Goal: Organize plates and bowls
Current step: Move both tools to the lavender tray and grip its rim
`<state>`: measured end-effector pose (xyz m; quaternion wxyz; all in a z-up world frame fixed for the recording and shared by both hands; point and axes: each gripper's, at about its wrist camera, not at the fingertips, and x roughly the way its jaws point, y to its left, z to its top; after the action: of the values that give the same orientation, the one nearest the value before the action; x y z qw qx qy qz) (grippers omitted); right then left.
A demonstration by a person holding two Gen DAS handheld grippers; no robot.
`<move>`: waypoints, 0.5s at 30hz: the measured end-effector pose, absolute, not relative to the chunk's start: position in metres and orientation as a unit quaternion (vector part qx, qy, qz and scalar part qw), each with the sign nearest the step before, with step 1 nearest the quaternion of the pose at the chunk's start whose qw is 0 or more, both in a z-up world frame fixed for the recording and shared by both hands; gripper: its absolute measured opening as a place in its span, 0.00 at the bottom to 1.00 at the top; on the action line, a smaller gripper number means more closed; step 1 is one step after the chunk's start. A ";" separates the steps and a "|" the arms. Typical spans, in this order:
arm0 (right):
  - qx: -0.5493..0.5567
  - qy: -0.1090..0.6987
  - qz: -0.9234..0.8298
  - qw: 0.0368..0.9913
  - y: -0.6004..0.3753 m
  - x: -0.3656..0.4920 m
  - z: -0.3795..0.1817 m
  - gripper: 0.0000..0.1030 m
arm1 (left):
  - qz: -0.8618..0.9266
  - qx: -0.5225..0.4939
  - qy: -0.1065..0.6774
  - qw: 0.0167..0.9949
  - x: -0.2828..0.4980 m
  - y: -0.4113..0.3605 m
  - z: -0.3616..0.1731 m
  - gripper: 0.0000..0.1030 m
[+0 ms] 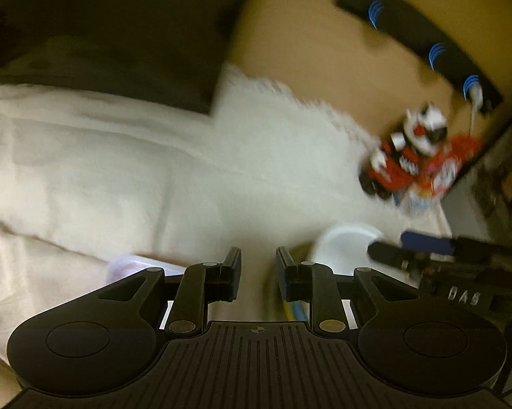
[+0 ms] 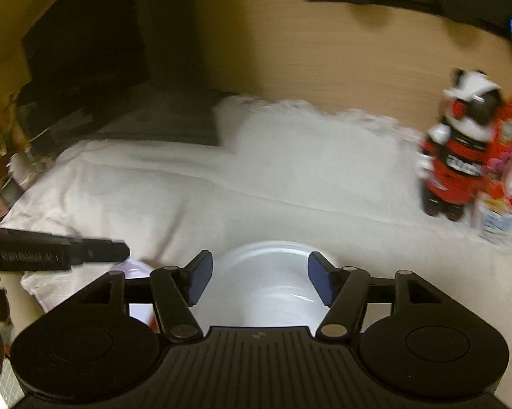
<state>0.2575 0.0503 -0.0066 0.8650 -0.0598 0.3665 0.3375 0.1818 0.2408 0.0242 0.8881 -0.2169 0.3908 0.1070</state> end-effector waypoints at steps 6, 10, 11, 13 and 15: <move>-0.111 0.365 0.352 0.855 0.111 0.231 -0.021 0.64 | 0.180 -0.221 0.408 0.867 0.136 0.308 0.003 0.25; -0.147 0.369 0.362 0.843 0.147 0.207 -0.036 0.69 | 0.189 -0.218 0.443 0.849 0.123 0.330 -0.021 0.25; -0.152 0.373 0.369 0.837 0.155 0.201 -0.040 0.69 | 0.186 -0.219 0.451 0.845 0.123 0.333 -0.028 0.25; -0.157 0.387 0.386 0.823 0.168 0.191 -0.051 0.69 | 0.178 -0.223 0.467 0.837 0.123 0.339 -0.042 0.25; -0.154 0.404 0.392 0.812 0.178 0.186 -0.062 0.69 | 0.171 -0.223 0.478 0.832 0.124 0.339 -0.052 0.25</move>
<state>0.1857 0.1783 -0.0620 0.8124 -0.1540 0.4037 0.3916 0.1239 0.3394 -0.0518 0.8325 -0.2230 0.4775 0.1709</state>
